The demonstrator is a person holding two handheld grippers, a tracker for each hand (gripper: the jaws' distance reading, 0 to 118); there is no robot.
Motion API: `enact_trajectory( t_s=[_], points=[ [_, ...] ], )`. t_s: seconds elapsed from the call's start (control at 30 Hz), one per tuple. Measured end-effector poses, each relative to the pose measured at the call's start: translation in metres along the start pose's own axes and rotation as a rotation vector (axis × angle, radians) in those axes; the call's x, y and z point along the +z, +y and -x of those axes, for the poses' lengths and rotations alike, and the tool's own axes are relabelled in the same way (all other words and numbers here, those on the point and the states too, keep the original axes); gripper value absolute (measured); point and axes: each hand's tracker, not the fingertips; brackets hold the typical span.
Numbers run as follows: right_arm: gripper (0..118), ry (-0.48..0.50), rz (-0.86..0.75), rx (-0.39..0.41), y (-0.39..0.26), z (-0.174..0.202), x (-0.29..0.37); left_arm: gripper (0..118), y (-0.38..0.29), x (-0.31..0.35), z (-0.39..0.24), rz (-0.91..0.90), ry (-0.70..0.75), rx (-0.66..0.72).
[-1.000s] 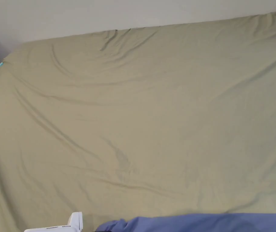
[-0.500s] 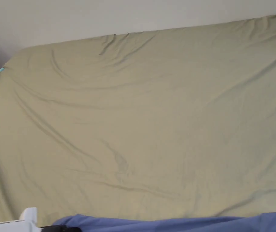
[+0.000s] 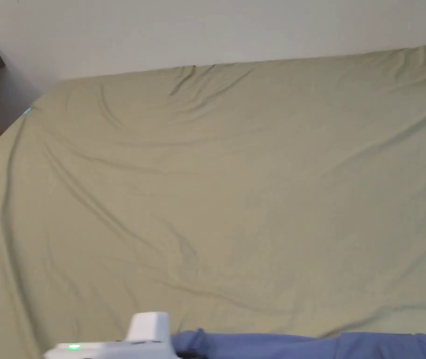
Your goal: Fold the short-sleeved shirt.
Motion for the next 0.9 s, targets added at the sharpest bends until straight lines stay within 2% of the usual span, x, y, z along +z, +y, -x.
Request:
enact_trajectory(
  t_s=[0.1, 0.2, 0.27, 0.3, 0.33, 0.37, 0.4, 0.43, 0.47, 0.53, 0.6, 0.63, 0.67, 0.7, 0.73, 0.77, 0.83, 0.9],
  points=[
    [1, 0.0, -0.018, -0.018, 0.0, -0.012, 0.017, 5, -0.005, -0.055, -0.046, 0.068, -0.068, -0.051],
    [1, -0.031, -0.036, -0.033, -0.002, -0.025, 0.035, 5, -0.013, -0.099, -0.069, 0.133, 0.018, -0.111],
    [1, -0.047, -0.046, -0.049, -0.004, -0.032, 0.044, 5, -0.015, -0.109, -0.07, 0.123, 0.045, -0.093],
    [1, -0.05, -0.049, -0.057, -0.005, -0.035, 0.048, 9, -0.015, -0.109, -0.064, 0.132, 0.037, -0.086],
    [1, -0.056, -0.05, -0.063, -0.006, -0.039, 0.051, 22, -0.014, -0.105, -0.058, 0.138, 0.002, -0.063],
    [1, -0.06, -0.05, -0.064, -0.007, -0.041, 0.052, 49, -0.012, -0.098, -0.053, 0.128, -0.052, -0.03],
    [1, -0.065, -0.049, -0.063, -0.009, -0.041, 0.052, 98, -0.012, -0.085, -0.043, 0.126, -0.164, 0.026],
    [1, -0.069, -0.049, -0.063, -0.01, -0.04, 0.052, 118, -0.012, -0.069, -0.032, 0.109, -0.265, 0.096],
    [1, -0.068, -0.045, -0.062, -0.01, -0.041, 0.051, 118, -0.015, -0.055, -0.026, 0.065, -0.307, 0.148],
    [1, -0.063, -0.043, -0.062, -0.012, -0.038, 0.049, 116, -0.018, -0.015, -0.009, -0.069, -0.36, 0.201],
    [1, -0.054, -0.039, -0.065, -0.012, -0.037, 0.046, 115, -0.02, 0.008, 0.012, -0.109, -0.344, 0.258],
    [1, -0.051, -0.037, -0.069, -0.013, -0.037, 0.044, 109, -0.019, 0.014, 0.023, -0.101, -0.327, 0.269],
    [1, -0.049, -0.034, -0.073, -0.013, -0.036, 0.041, 89, -0.019, 0.017, 0.031, -0.111, -0.295, 0.284],
    [1, -0.047, -0.03, -0.075, -0.013, -0.036, 0.039, 34, -0.021, 0.012, 0.035, -0.123, -0.245, 0.268],
    [1, -0.046, -0.026, -0.079, -0.013, -0.037, 0.037, 1, -0.021, 0.006, 0.037, -0.125, -0.157, 0.233],
    [1, -0.047, -0.023, -0.083, -0.014, -0.037, 0.036, 0, -0.02, 0.001, 0.04, -0.114, -0.154, 0.23],
    [1, -0.051, -0.016, -0.091, -0.015, -0.038, 0.035, 0, -0.021, -0.023, 0.038, -0.036, -0.246, 0.248],
    [1, -0.059, -0.009, -0.097, -0.016, -0.041, 0.034, 0, -0.02, -0.047, 0.027, 0.002, -0.238, 0.214]
  ],
)
